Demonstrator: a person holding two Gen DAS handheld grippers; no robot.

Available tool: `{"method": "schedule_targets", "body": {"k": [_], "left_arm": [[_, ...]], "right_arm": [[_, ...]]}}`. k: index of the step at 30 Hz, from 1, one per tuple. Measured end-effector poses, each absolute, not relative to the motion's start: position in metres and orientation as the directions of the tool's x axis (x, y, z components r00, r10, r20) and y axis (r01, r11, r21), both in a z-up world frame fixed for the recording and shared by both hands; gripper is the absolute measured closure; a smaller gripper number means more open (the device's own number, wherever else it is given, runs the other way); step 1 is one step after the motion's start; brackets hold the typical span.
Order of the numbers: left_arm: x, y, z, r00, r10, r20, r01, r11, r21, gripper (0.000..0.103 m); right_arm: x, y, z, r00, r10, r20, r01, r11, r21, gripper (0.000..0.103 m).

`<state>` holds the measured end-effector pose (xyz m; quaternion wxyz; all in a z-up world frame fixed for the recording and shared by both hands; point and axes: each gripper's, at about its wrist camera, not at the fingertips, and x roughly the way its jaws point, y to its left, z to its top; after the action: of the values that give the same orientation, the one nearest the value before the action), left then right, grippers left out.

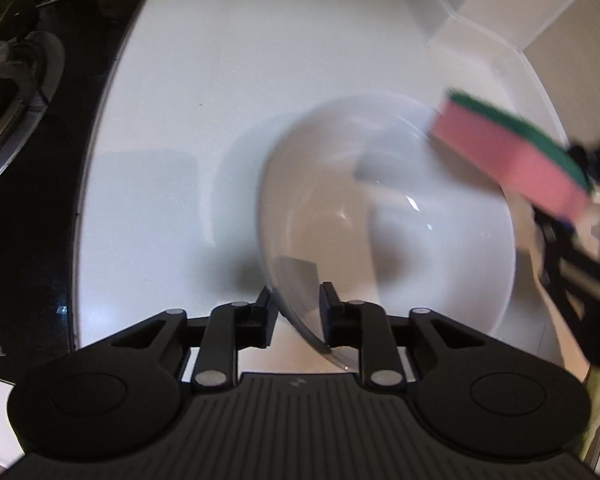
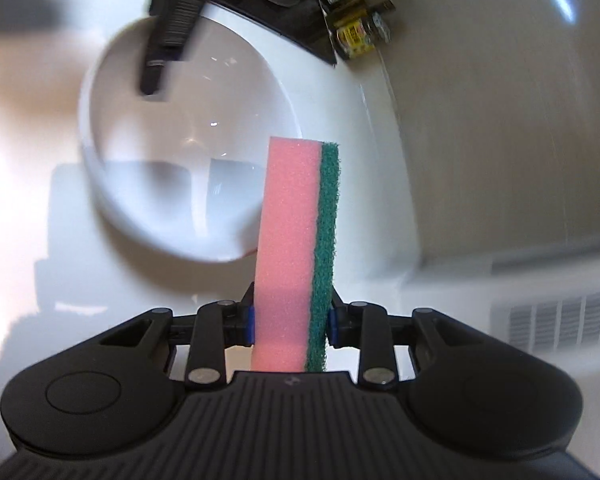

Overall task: Clean bowl
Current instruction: 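Turn the bowl with the left gripper while the right gripper wipes the sponge along its outside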

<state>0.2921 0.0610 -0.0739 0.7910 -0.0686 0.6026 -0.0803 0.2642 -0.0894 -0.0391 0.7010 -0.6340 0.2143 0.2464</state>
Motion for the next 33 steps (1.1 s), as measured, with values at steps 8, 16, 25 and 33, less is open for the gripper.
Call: {"method": "schedule_targets", "body": {"k": [8, 16, 25, 33], "left_arm": [[0.285, 0.051, -0.079, 0.384, -0.069, -0.921, -0.098, 0.989, -0.115, 0.079], [0.292, 0.056, -0.079, 0.362, -0.067, -0.93, -0.171, 0.976, -0.137, 0.08], [0.358, 0.049, -0.039, 0.276, -0.118, -0.954, 0.298, 0.954, -0.031, 0.084], [0.412, -0.001, -0.053, 0.14, -0.095, -0.986, 0.564, 0.826, 0.001, 0.085]], "right_arm": [[0.2, -0.065, -0.042, 0.84, -0.029, -0.542, -0.532, 0.15, -0.833, 0.076], [0.118, -0.053, -0.028, 0.797, -0.008, -0.604, -0.571, 0.315, -0.758, 0.076], [0.124, -0.079, -0.035, 0.784, 0.08, -0.616, -0.62, 0.166, -0.767, 0.076], [0.145, -0.101, -0.036, 0.76, 0.164, -0.629, -0.643, 0.046, -0.765, 0.076]]}}
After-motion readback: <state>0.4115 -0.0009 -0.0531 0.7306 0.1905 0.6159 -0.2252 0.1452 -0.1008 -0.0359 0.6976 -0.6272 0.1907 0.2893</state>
